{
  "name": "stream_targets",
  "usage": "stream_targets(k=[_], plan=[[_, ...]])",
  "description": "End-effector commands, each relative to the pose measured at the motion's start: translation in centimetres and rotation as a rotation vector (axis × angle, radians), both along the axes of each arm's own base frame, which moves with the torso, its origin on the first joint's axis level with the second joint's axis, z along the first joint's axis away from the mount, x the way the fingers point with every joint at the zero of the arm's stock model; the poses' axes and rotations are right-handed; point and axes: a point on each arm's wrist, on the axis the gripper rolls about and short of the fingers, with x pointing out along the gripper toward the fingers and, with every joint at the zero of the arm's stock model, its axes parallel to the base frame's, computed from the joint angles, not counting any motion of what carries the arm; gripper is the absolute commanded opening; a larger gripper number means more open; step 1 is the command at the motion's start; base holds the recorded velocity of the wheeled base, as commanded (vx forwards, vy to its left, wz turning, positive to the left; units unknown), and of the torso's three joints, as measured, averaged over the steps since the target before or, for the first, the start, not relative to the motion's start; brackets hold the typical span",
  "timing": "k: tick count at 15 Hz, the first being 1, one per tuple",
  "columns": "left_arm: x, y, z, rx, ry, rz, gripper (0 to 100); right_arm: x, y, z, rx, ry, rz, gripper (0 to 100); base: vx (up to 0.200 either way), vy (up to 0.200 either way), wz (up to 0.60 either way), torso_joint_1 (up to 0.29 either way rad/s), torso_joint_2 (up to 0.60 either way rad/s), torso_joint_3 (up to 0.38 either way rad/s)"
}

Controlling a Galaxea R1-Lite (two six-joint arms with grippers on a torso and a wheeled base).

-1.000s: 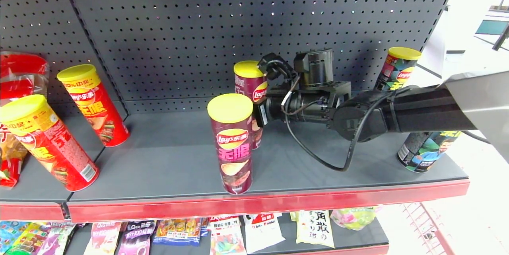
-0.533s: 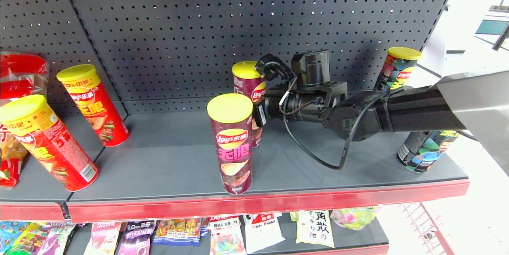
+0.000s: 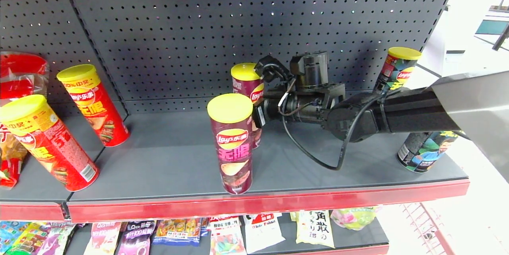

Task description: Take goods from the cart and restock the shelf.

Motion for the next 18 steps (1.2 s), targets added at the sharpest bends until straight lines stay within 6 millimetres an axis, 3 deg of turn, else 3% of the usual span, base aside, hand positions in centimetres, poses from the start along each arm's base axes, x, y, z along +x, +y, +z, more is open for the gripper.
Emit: stream_targets(k=[1, 7, 13, 14, 18], plan=[[0.0, 0.0, 0.0, 0.001, 0.003, 0.000, 100, -0.1, 0.0, 0.1, 0.001, -0.001, 0.002, 100, 0.000, 0.000, 0.00, 0.000, 0.00, 0.000], [0.1, 0.0, -0.2, 0.000, 0.009, -0.002, 100, -1.0, -0.7, 0.7, -0.003, 0.002, -0.008, 100, 0.000, 0.000, 0.00, 0.000, 0.00, 0.000], [0.0, 0.0, -0.7, 0.000, 0.012, -0.005, 100, -3.9, -3.5, 1.0, -0.039, 0.043, -0.049, 100, 0.000, 0.000, 0.00, 0.000, 0.00, 0.000], [-0.3, 0.0, -1.0, -0.001, 0.002, -0.012, 100, -4.2, -4.8, 0.4, -0.060, 0.070, -0.072, 100, 0.000, 0.000, 0.00, 0.000, 0.00, 0.000], [-0.7, 0.1, -1.4, 0.000, 0.009, -0.018, 100, -4.4, -6.8, -0.2, -0.095, 0.087, -0.170, 100, 0.000, 0.000, 0.00, 0.000, 0.00, 0.000]])
